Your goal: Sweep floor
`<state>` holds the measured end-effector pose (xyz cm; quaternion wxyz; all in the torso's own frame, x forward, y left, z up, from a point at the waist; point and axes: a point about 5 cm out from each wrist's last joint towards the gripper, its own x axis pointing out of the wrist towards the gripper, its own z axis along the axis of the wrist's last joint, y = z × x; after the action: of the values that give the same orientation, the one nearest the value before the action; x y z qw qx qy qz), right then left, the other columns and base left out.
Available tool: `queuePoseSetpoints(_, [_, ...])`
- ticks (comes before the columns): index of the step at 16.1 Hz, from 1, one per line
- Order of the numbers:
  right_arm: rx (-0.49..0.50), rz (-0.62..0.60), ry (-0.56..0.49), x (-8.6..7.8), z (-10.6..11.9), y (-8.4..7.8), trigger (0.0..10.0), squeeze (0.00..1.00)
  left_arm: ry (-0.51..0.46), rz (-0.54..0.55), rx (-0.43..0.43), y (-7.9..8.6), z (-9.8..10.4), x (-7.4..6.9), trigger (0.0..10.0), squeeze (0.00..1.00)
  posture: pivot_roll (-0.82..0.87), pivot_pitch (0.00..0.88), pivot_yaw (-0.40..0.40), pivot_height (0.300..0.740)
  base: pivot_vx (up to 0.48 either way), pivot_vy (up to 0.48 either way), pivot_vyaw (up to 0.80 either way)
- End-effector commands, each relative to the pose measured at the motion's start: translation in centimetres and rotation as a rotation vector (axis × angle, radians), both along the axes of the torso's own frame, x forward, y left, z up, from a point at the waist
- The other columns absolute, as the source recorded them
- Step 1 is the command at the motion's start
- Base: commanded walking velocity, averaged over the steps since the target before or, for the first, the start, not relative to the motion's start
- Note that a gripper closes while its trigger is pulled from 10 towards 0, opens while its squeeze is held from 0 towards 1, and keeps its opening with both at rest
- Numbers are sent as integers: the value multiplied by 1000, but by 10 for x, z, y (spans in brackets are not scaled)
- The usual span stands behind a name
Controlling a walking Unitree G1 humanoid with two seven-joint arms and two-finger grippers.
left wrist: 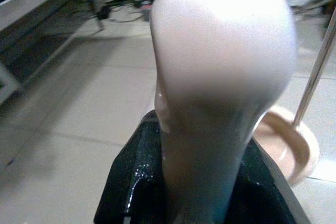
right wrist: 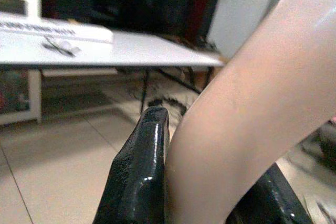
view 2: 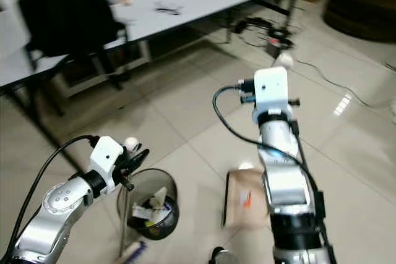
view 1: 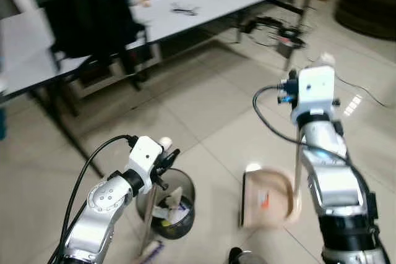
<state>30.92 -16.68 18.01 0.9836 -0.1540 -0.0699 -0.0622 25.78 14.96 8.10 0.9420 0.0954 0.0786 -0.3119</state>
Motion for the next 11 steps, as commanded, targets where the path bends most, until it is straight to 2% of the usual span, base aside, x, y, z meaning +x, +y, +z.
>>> queuePoseSetpoints(1, [-12, -19, -29, -3, 7, -2, 10000, 0, -13, -22, -2, -2, 5, 0, 10000, 0, -86, 0, 87, 740, 0, 0, -800])
queuePoseSetpoints(6, [32, -30, 31, -6, -6, -1, 10000, 0, -37, 24, 3, -2, 5, 1, 10000, 0, -87, 0, 84, 740, 0, 0, -800])
queuePoseSetpoints(11, [65, -20, 52, -9, -8, 6, 10000, 0, -27, 31, -10, -3, 3, 0, 10000, 0, -91, 0, 81, 740, 0, 0, -800])
